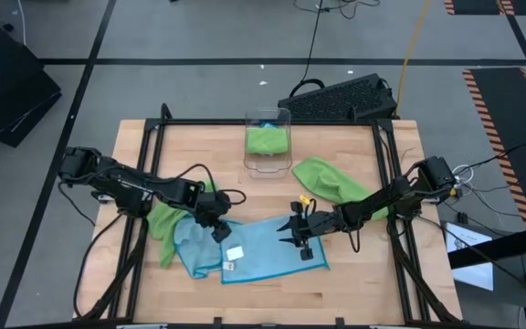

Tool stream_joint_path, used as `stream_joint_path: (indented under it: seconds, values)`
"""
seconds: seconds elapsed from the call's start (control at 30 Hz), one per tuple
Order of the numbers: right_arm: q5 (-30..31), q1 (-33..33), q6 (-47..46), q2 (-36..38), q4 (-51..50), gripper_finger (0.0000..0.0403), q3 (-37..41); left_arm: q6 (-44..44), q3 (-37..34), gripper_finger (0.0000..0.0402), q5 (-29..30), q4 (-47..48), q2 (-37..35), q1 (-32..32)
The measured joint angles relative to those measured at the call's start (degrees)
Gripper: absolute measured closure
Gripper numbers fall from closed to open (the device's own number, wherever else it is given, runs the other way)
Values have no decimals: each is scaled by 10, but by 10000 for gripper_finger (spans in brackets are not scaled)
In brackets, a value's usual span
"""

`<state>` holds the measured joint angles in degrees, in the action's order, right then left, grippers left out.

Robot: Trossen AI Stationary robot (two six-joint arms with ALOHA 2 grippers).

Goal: Fold microfiber towels
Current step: Fold the right blue towel

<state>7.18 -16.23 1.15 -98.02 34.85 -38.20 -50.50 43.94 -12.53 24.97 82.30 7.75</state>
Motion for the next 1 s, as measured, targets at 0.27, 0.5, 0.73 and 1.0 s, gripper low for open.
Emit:
stream_joint_path:
  seconds: [0.27, 0.5, 0.73, 1.0]
  values:
    - [0, -1, -3, 0, 0, 275, 0, -69, 0, 153, 11, -9, 13, 12]
    - [0, -2, -4, 0, 1, 275, 0, -67, 1, 243, 53, -10, 20, 22]
    - [5, 6, -81, -16, 106, 275, -12, -68, 0, 377, 80, -7, 16, 42]
    - [-45, 24, -127, -106, 48, 275, -146, -78, 8, 392, 114, 18, 2, 64]
